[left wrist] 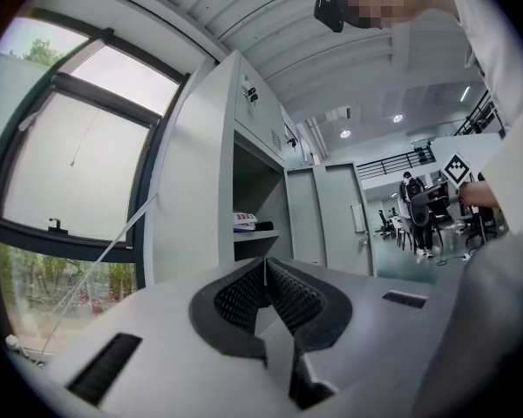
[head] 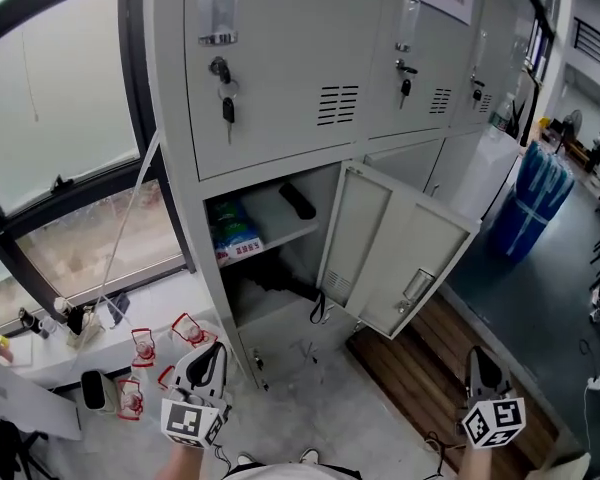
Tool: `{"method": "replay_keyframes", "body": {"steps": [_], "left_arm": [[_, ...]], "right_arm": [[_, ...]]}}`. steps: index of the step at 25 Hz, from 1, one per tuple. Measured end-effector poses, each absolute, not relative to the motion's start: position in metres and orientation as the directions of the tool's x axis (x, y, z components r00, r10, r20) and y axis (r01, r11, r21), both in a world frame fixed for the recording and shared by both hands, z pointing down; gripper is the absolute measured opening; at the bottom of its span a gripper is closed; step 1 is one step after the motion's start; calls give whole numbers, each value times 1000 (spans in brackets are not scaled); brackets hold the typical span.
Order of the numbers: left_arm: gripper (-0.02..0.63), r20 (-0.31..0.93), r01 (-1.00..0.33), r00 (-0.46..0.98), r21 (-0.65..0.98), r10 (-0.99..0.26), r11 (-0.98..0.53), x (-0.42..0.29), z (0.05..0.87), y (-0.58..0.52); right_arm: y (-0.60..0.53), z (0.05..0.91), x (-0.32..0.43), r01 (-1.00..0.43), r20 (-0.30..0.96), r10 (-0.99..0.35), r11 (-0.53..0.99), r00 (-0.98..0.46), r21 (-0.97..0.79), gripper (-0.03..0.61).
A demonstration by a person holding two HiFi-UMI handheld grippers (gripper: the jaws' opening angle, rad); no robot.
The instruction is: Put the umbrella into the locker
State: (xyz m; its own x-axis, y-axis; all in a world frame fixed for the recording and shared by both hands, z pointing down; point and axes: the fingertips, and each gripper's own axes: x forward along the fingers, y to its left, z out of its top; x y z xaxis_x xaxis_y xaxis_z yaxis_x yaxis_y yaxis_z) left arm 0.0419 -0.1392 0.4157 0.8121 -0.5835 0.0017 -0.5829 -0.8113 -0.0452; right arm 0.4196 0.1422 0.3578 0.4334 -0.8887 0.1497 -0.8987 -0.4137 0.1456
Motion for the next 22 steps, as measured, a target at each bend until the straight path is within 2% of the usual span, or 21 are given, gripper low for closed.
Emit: {"method": "replay_keyframes", "body": {"steps": [6, 15, 22], "left_arm": [[28, 1, -614, 789, -35, -614, -789, 27, 410, -148], [28, 35, -612, 790, -15, -612, -791, 23, 417, -131], [28, 47, -600, 799, -6, -599, -800, 33, 424, -123]], "right_arm": [[188, 333, 421, -845, 83, -846, -512, 527, 153, 18], [217, 346, 419, -783, 77, -780, -613, 621, 110, 18], [195, 370, 414, -814, 109, -807, -578, 581, 64, 18]]}}
